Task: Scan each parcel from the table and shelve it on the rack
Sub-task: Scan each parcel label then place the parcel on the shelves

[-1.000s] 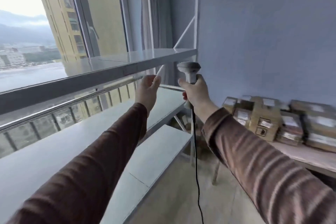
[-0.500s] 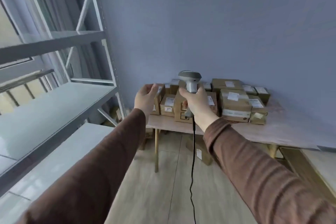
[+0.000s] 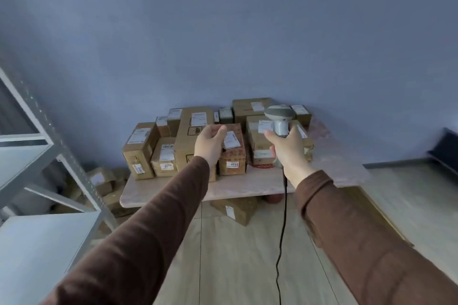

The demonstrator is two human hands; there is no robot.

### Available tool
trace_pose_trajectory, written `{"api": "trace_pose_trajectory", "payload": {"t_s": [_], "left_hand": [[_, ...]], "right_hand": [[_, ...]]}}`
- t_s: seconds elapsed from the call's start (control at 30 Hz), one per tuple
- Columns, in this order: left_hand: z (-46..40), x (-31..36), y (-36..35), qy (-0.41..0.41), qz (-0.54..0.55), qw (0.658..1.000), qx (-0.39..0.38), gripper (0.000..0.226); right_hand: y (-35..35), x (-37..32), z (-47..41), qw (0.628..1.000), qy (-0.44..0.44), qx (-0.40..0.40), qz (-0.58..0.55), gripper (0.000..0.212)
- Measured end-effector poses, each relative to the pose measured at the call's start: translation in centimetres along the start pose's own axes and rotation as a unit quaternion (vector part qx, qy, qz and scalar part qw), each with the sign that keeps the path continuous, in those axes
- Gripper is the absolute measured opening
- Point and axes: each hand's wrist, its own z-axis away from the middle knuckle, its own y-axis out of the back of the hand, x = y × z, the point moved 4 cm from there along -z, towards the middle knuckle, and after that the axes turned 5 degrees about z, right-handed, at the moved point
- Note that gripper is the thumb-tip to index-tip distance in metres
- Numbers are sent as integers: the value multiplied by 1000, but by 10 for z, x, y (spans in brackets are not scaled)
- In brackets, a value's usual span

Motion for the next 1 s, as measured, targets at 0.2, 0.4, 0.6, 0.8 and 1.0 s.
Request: {"api": "trace_pose_trajectory", "payload": {"t_s": [0.2,0.4,0.6,0.8,1.0], "left_hand": [[-60,-17,-76,21,9,997,-70,30],[-104,-38,-152,43,11,993,-107,13],[-148,-72,-242,64,-1,992,-110,20],[-195,-122,-350,111,-5,992,-55,21],[-221,-166,-425,157,-23,987,20,43]], "right_hand": [[35,21,-66,998,-21,51,7,31],[78,48,-127,996,-34,86,14,24],[130,95,-211,995,-54,85,18,24],[172,164,-318,995,-90,29,43,21],[177,235,-392,990,-125,-37,61,22]]}}
